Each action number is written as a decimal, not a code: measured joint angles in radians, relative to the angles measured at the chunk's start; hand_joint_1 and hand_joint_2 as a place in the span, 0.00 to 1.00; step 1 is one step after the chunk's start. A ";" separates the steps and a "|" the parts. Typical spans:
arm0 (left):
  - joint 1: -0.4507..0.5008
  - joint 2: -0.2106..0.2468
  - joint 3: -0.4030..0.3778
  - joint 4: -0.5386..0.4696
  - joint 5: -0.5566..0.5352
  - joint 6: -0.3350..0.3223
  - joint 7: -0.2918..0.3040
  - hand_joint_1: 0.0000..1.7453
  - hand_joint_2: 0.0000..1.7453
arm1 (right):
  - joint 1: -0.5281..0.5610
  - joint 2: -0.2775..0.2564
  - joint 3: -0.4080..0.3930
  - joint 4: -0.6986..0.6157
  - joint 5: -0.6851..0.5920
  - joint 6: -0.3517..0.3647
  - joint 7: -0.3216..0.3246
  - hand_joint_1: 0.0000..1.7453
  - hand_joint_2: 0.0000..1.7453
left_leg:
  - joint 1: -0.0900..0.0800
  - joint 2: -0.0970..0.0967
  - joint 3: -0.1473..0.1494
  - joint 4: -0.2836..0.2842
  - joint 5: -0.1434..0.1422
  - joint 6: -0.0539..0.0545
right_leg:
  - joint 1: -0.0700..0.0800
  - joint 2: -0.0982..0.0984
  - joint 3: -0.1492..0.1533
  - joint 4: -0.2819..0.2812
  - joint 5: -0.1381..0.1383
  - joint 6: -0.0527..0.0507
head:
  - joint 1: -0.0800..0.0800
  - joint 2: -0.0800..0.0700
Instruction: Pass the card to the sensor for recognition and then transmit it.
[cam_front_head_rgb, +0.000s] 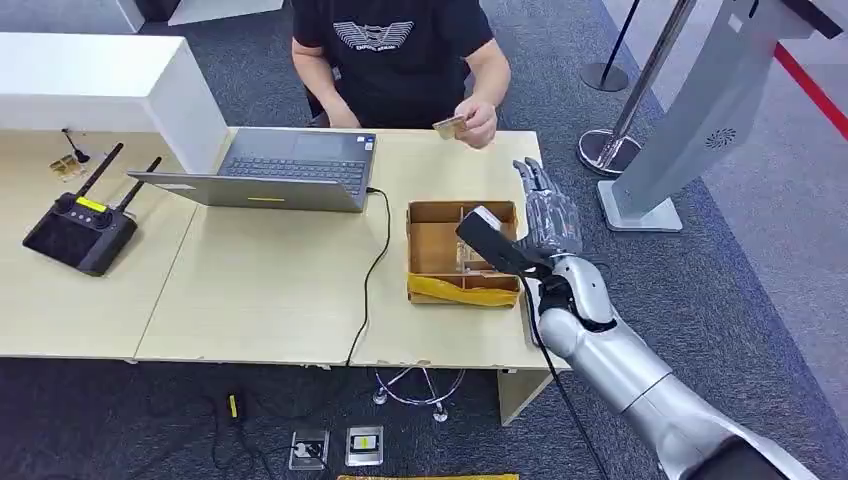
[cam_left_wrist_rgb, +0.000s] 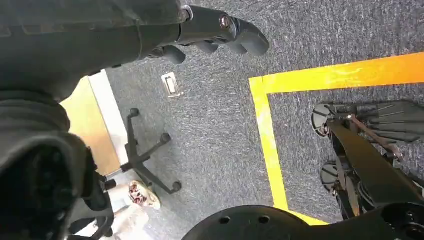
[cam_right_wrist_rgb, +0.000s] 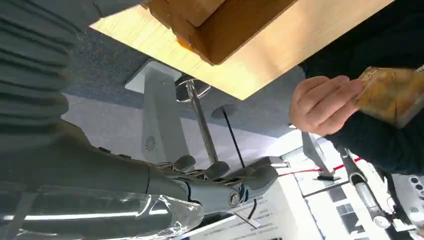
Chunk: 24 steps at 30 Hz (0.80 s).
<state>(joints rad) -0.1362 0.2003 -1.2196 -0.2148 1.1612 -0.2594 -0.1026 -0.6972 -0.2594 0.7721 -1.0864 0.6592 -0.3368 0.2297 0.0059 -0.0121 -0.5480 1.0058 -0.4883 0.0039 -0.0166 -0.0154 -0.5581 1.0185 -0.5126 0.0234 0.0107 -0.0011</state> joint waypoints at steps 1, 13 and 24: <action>0.000 0.000 0.000 0.000 0.000 0.000 0.000 0.00 0.00 | 0.000 0.000 0.000 0.000 0.002 0.002 0.002 0.00 1.00 | 0.000 0.000 0.000 0.000 0.000 0.000 | 0.000 0.000 0.000 0.000 0.000 0.000 | 0.000 0.000; 0.004 -0.001 -0.001 0.002 0.016 0.000 0.007 0.00 0.00 | 0.033 -0.058 -0.020 -0.111 0.011 0.062 0.119 0.00 1.00 | 0.000 0.001 0.001 0.000 0.000 0.000 | 0.000 0.000 0.000 0.000 0.000 0.000 | 0.000 0.000; 0.007 -0.001 -0.001 0.002 0.031 0.000 0.010 0.00 0.00 | 0.104 -0.171 -0.051 -0.384 0.016 0.093 0.220 0.00 1.00 | 0.000 0.003 0.002 0.000 0.000 0.000 | 0.000 0.003 0.000 0.000 0.000 0.000 | 0.000 0.000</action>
<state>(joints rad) -0.1290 0.1995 -1.2207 -0.2129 1.1917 -0.2594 -0.0923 -0.5928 -0.4307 0.7210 -1.4709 0.6755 -0.2434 0.4501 0.0058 -0.0088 -0.5464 1.0060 -0.4885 0.0039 -0.0167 -0.0123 -0.5583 1.0183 -0.5124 0.0233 0.0107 -0.0011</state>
